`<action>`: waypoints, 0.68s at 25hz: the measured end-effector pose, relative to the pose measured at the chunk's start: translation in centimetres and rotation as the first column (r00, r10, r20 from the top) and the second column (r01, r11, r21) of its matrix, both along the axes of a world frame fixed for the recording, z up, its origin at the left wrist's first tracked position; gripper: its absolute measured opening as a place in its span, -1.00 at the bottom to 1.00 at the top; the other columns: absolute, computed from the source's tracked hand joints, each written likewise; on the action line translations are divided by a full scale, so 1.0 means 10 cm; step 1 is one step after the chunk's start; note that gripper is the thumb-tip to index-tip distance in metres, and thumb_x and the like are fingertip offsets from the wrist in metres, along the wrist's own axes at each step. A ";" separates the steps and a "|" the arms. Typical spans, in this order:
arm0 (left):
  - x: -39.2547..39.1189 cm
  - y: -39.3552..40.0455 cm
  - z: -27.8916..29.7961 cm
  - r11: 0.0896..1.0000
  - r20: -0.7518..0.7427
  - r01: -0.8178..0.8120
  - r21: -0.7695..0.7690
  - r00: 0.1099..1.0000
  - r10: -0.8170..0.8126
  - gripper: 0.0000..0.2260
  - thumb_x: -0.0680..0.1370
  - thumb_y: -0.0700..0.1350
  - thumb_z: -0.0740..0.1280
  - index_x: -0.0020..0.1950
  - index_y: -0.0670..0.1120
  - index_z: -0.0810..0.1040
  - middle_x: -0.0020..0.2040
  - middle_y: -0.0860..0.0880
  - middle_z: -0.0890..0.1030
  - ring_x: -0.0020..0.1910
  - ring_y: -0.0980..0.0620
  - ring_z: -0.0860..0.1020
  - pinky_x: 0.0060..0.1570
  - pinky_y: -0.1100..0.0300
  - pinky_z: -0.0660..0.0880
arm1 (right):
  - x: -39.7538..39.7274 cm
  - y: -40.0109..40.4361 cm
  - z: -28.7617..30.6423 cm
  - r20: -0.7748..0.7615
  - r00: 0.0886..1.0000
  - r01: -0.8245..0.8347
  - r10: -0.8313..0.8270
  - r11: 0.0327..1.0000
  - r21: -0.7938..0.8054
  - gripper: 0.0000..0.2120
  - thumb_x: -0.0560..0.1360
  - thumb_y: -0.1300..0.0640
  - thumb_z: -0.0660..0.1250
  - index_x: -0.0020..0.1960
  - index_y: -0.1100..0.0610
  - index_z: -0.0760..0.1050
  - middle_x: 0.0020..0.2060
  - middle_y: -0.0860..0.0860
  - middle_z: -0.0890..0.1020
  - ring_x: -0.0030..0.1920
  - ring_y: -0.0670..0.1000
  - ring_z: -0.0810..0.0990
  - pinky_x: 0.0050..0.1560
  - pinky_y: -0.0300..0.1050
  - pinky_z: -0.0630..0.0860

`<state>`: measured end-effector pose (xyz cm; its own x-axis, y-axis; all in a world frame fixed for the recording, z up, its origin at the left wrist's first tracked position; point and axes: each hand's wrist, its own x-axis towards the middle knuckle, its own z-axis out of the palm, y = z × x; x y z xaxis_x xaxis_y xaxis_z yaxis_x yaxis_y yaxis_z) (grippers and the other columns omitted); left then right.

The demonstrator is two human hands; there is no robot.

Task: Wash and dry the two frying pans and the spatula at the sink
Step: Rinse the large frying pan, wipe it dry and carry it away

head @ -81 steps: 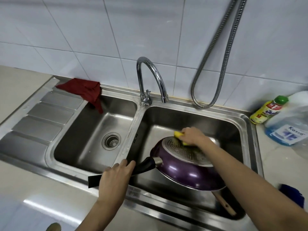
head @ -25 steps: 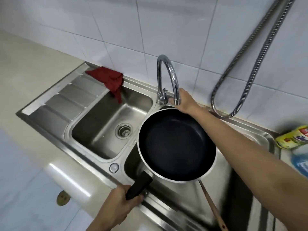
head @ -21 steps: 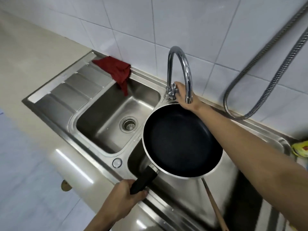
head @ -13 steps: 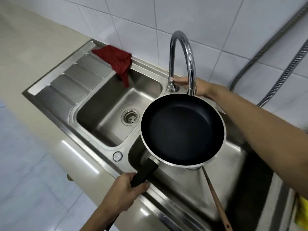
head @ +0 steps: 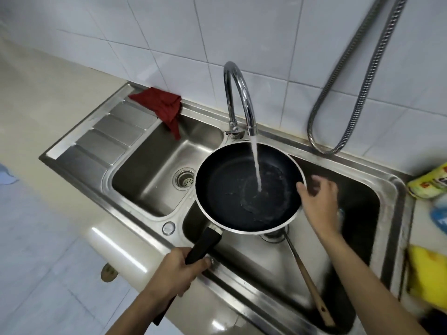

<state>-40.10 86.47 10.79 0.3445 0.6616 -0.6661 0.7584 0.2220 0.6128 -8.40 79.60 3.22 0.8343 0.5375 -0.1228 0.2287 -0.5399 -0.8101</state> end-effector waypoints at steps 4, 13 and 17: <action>0.01 -0.12 -0.05 0.999 0.039 0.019 0.032 0.999 -0.020 -0.79 0.50 -0.12 0.41 -0.24 -0.18 0.47 -0.49 -0.07 0.36 -0.64 0.03 0.29 -0.60 0.24 0.23 | -0.30 -0.34 -0.20 -0.577 0.817 0.073 0.013 0.989 0.126 -0.68 0.51 0.06 0.34 0.22 0.17 0.49 0.01 0.08 0.66 -0.09 0.05 0.66 -0.09 0.03 0.64; 0.16 -0.20 -0.14 0.765 -0.336 0.400 0.504 0.907 -0.253 -0.84 0.50 0.04 0.34 -0.14 0.09 0.36 -0.27 0.03 0.53 -0.31 0.08 0.50 -0.40 0.25 0.29 | -0.31 -0.72 -0.02 -0.523 0.848 0.168 -0.082 0.979 0.119 -0.85 0.53 0.27 0.23 0.01 0.09 0.51 -0.04 0.13 0.64 -0.04 0.12 0.63 -0.10 0.03 0.64; 0.05 -0.35 -0.28 0.569 -0.440 0.530 0.629 0.846 -0.302 -0.81 0.54 -0.03 0.29 0.06 0.03 0.31 -0.02 0.02 0.56 -0.20 -0.09 0.63 -0.35 0.09 0.37 | -0.41 -0.78 0.20 -0.445 0.890 0.159 -0.097 0.982 0.104 -0.87 0.53 0.30 0.23 -0.13 0.14 0.50 -0.18 0.12 0.62 -0.16 0.17 0.64 -0.33 -0.20 0.60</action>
<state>-39.62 82.98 8.03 0.6021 0.7817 -0.1627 0.7959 -0.5717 0.1991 -12.54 71.76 5.22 0.7754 0.4672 -0.4249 -0.2282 -0.4200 -0.8783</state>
